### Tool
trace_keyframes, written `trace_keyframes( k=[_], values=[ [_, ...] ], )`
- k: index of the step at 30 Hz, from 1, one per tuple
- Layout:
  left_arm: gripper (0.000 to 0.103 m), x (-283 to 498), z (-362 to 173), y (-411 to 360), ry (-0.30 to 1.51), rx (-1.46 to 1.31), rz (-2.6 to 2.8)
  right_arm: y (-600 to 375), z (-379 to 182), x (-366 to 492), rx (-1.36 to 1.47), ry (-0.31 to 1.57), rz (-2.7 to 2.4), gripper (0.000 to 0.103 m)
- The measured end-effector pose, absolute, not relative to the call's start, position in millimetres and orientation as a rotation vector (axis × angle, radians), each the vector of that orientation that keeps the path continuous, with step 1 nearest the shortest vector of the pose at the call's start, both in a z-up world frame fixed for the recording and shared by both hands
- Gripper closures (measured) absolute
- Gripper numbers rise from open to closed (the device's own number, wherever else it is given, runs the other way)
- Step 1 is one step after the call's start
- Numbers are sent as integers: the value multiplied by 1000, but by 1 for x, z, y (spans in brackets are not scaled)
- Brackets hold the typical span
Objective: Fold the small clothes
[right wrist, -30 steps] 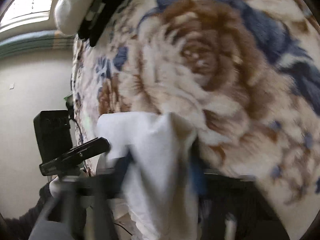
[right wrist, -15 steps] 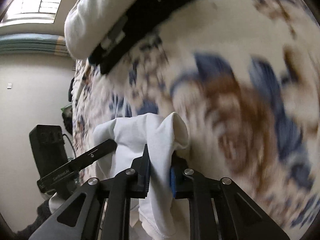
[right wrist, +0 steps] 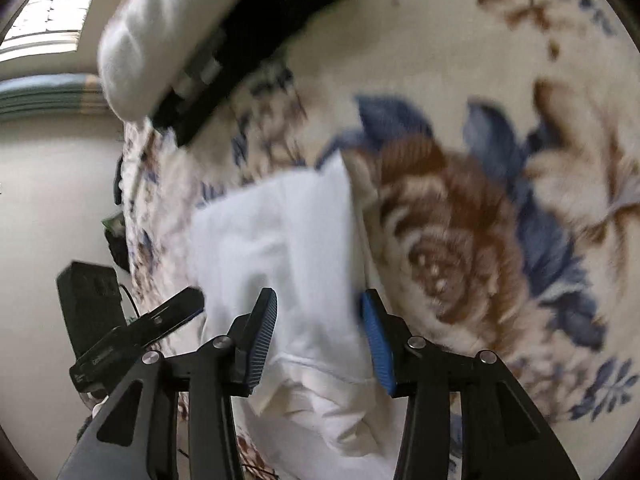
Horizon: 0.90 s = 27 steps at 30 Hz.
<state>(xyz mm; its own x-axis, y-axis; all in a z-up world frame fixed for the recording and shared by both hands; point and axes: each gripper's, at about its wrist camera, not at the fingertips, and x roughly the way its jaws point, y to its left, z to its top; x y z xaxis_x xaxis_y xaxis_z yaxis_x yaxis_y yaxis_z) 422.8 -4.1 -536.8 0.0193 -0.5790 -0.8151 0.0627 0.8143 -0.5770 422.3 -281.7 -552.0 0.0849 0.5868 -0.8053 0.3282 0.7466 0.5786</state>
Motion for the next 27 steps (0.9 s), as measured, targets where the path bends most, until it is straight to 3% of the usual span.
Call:
trace_keyframes(
  k=[2,8,13,15,16,17,18,22,24,25,26,27],
  values=[
    [94,424,-529,-5,1444,-414,-525,-273,-558,423,759,1527,214,95],
    [98,448,-503,8,1340,-462,-505,-275,-524,442,718,1368,185,97],
    [97,464,-521,12,1417,-496,-483,-284,-537,457,755,1423,191,96],
    [88,456,-517,17,1433,-520,-508,-290,-541,453,767,1465,197,91],
    [71,448,-516,21,1447,-542,-519,-294,-540,450,765,1479,203,86],
    [49,441,-514,22,1450,-558,-527,-297,-539,445,765,1493,206,73],
    [43,434,-513,25,1453,-586,-533,-299,-539,439,779,1498,212,63],
    [40,415,-535,20,1512,-659,-514,-302,-558,420,821,1547,218,57],
    [49,413,-545,12,1523,-601,-477,-298,-568,415,855,1557,221,63],
    [68,415,-545,7,1527,-561,-482,-296,-570,413,880,1549,225,72],
    [86,417,-542,4,1525,-522,-477,-293,-572,411,901,1548,236,92],
    [90,421,-535,1,1497,-476,-477,-291,-571,410,915,1544,233,93]
  ],
)
